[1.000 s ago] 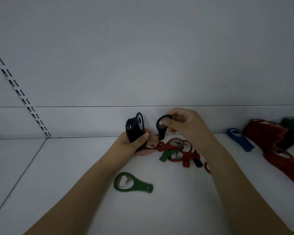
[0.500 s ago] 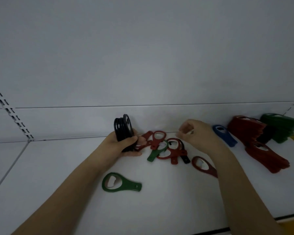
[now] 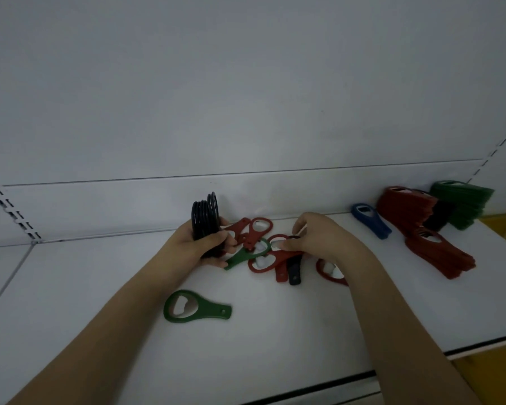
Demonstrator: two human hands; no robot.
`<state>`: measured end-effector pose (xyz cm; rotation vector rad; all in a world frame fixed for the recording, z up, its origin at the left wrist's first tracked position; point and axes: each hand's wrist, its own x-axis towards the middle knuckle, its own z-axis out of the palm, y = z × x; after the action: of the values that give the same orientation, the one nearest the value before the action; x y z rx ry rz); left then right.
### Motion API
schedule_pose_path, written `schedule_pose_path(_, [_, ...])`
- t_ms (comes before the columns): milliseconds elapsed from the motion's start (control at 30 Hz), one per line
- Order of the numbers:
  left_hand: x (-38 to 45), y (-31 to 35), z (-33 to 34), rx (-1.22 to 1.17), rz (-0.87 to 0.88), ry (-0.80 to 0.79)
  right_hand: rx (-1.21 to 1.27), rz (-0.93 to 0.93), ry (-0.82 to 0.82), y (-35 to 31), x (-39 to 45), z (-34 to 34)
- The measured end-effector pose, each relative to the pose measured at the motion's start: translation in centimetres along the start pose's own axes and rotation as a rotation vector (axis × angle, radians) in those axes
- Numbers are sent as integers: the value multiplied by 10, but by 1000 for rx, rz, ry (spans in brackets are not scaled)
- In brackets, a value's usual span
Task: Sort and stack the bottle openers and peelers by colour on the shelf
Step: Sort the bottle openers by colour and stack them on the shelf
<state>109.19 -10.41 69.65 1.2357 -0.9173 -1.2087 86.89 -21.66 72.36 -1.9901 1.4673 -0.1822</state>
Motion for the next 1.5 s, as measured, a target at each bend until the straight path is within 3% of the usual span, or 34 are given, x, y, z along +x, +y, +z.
schedule_pose_path(133, [-2, 1, -1, -7, 4, -19, 142, -55, 158, 0, 1, -7])
schedule_pose_path(267, [-4, 1, -1, -93, -2, -55, 236, -116, 136, 0, -2, -22])
schedule_pose_path(400, [-10, 6, 2, -198, -27, -145, 257, -295, 363, -12, -9, -34])
schedule_pose_path(500, [-14, 8, 3, -193, -51, -224, 398, -461, 264, -40, -19, -30])
schedule_pose_path(633, [-21, 12, 6, -93, -60, -312, 376, -574, 158, -63, -17, 2])
schedule_pose_path(767, [-23, 12, 8, -25, -61, -340, 492, -571, 200, -65, -14, 23])
schedule_pose_path(900, [-22, 11, 9, 38, -35, -291, 441, -574, 229, -67, -19, 33])
schedule_pose_path(1100, [-21, 9, 10, 48, 19, -236, 298, -679, 2, -73, -32, 39])
schedule_pose_path(1300, [-19, 6, 6, 71, 5, -282, 292, -715, 210, -75, -35, 43])
schedule_pose_path(1500, [-21, 11, 6, 240, 108, -251, 315, -600, -39, -78, -33, 48])
